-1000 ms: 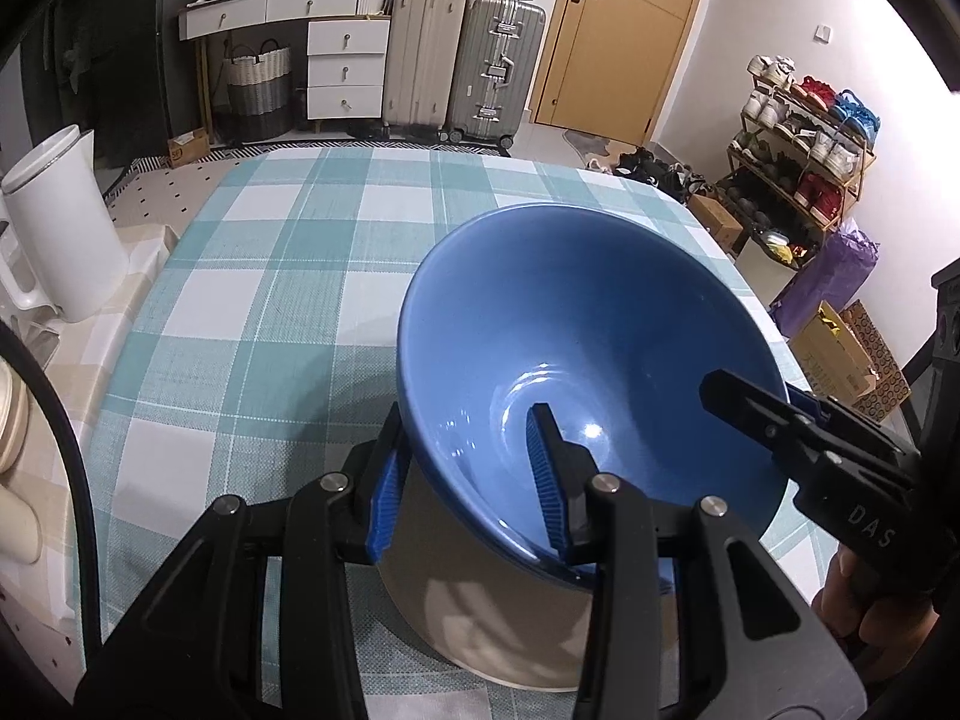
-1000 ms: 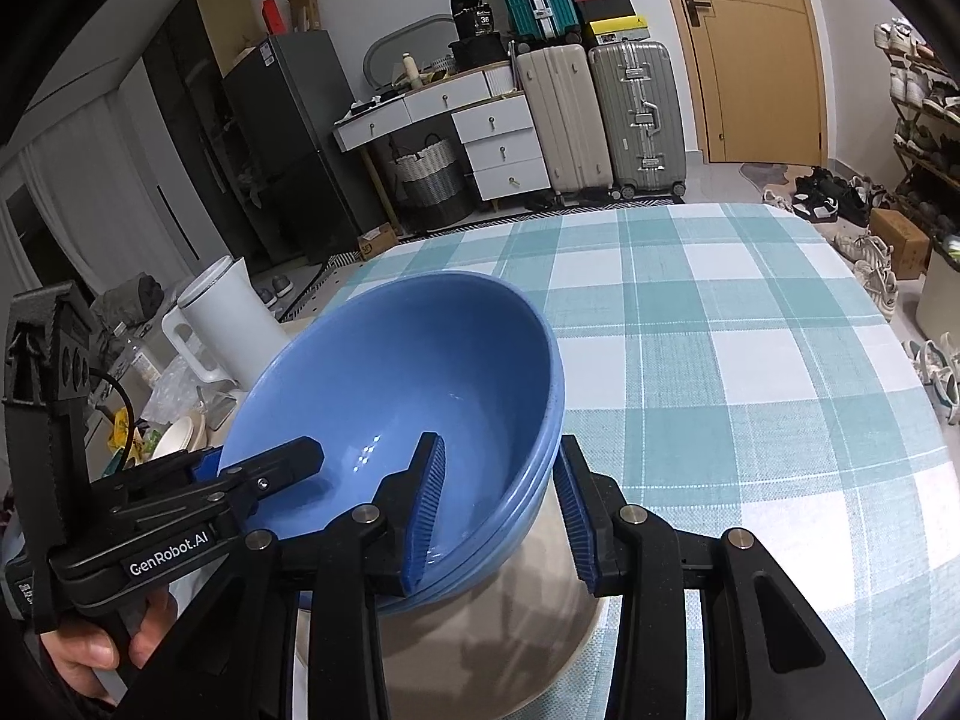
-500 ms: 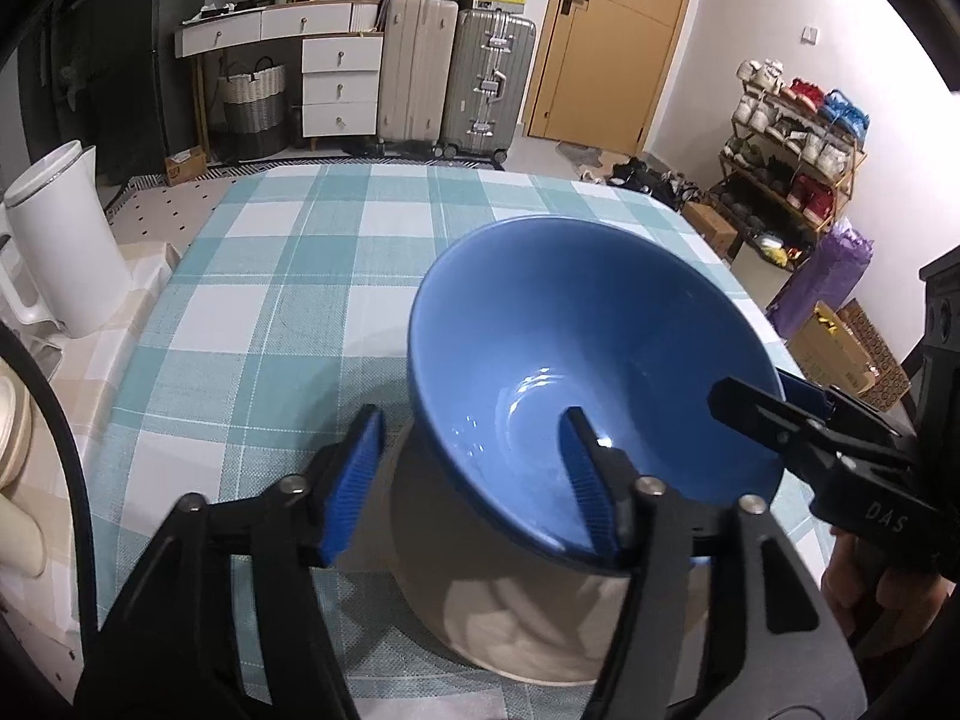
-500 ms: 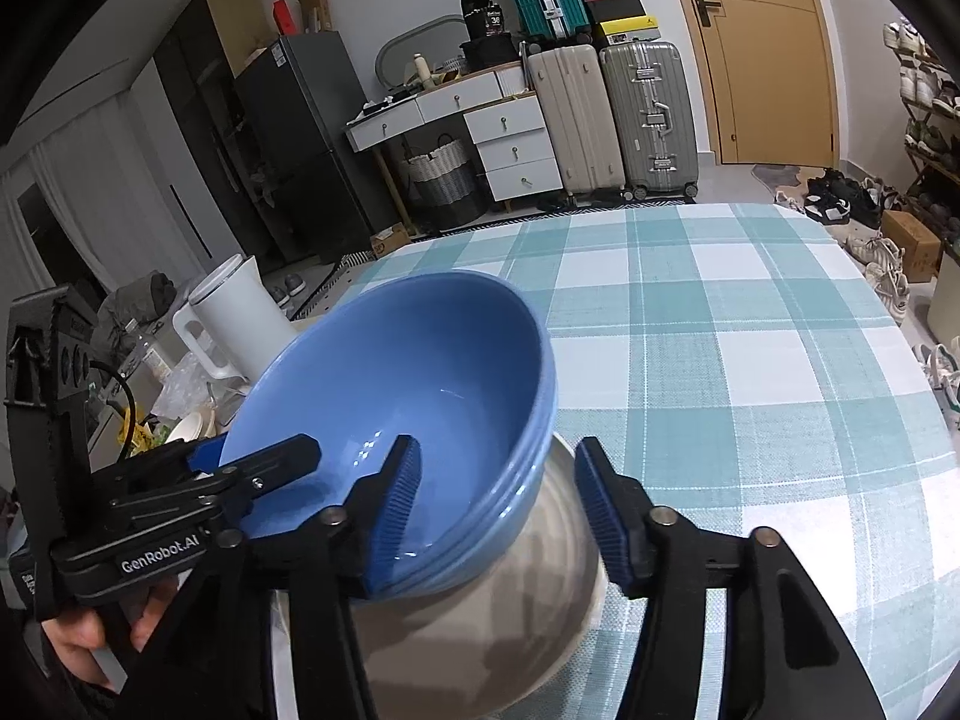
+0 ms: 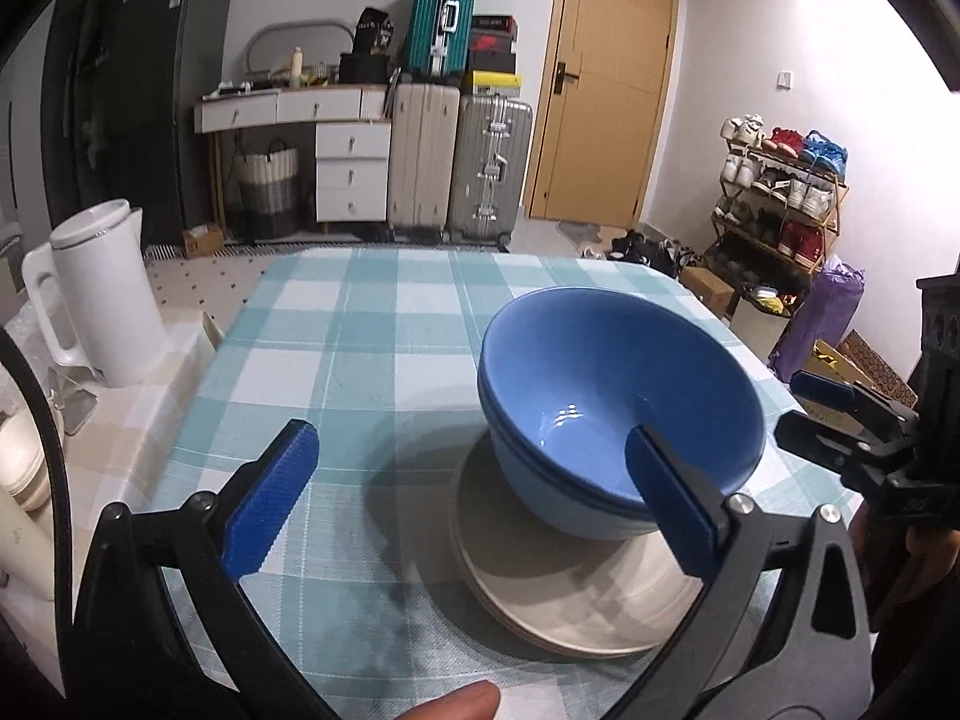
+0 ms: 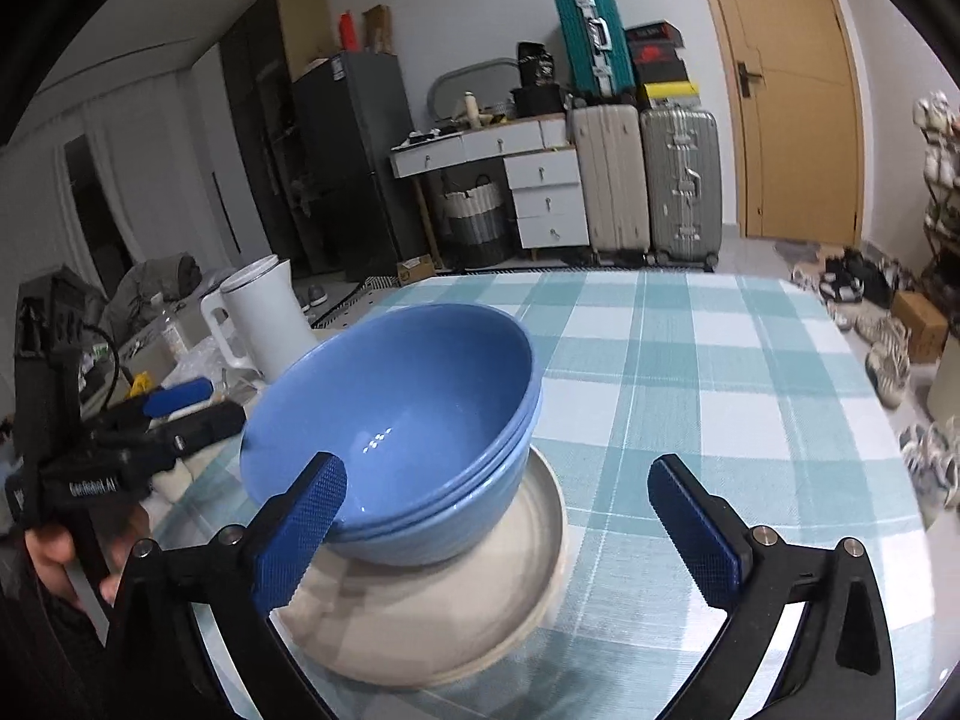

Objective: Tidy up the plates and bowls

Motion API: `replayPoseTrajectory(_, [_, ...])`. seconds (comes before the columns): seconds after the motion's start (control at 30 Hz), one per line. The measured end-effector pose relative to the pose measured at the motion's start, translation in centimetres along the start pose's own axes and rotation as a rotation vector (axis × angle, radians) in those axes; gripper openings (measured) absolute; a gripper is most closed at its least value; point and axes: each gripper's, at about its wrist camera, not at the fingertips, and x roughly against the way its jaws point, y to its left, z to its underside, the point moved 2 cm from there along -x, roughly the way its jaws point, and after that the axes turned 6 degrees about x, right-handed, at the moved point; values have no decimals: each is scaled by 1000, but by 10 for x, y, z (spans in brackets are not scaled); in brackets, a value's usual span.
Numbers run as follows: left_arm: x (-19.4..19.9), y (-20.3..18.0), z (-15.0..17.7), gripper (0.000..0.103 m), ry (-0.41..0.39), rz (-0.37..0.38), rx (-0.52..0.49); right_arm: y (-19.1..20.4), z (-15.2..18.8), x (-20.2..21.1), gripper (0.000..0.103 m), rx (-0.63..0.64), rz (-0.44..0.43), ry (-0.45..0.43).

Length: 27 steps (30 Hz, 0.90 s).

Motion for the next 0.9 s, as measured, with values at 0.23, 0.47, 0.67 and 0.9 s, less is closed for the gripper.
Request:
replayPoseTrajectory(0.23, [15,-2,22,102,-36,13,-69,4,19,22,103,39,-46,-66])
replayPoseTrajectory(0.47, [16,1,42,102,-64,23,-80,10,37,35,103,87,-63,-114])
replayPoseTrajectory(0.67, [9,10,59,102,-69,43,-62,16,51,37,103,112,-75,-140])
replayPoseTrajectory(0.9, [8,15,68,102,-94,60,-48,17,67,36,103,113,-80,-145])
